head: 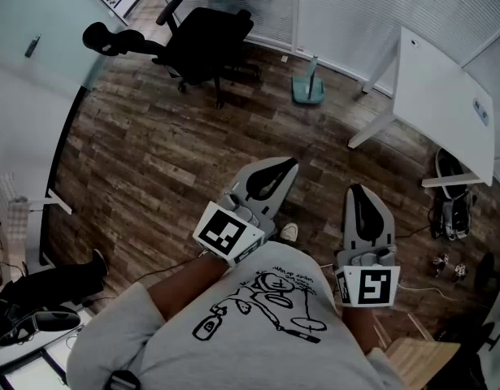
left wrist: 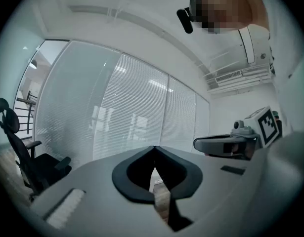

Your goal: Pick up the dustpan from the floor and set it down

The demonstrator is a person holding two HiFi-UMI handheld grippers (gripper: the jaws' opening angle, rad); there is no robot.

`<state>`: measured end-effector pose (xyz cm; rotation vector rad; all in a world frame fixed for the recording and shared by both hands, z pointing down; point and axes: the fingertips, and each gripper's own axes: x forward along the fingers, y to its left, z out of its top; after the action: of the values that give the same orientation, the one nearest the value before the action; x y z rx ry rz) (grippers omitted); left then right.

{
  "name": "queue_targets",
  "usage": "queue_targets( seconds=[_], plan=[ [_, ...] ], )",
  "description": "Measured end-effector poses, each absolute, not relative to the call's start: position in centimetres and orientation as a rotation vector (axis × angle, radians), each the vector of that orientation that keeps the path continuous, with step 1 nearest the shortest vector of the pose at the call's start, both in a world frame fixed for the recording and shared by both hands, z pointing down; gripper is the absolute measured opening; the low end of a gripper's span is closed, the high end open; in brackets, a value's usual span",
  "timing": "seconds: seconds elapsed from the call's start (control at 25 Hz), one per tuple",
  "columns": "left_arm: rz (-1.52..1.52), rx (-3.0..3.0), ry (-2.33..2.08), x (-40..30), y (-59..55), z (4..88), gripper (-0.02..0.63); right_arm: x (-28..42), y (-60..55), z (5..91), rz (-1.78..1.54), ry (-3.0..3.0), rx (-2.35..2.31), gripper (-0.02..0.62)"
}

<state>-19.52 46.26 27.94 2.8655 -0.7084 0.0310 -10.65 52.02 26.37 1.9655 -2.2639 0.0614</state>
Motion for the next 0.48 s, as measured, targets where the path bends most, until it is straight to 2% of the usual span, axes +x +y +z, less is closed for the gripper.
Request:
queue_targets(
  seconds=[0.48],
  plan=[
    [0.022, 2.852, -0.706, -22.8, 45.5, 28.5, 0.002, -13.5, 51.1, 26.7, 0.044, -2.235, 1.973, 0.017]
  ],
)
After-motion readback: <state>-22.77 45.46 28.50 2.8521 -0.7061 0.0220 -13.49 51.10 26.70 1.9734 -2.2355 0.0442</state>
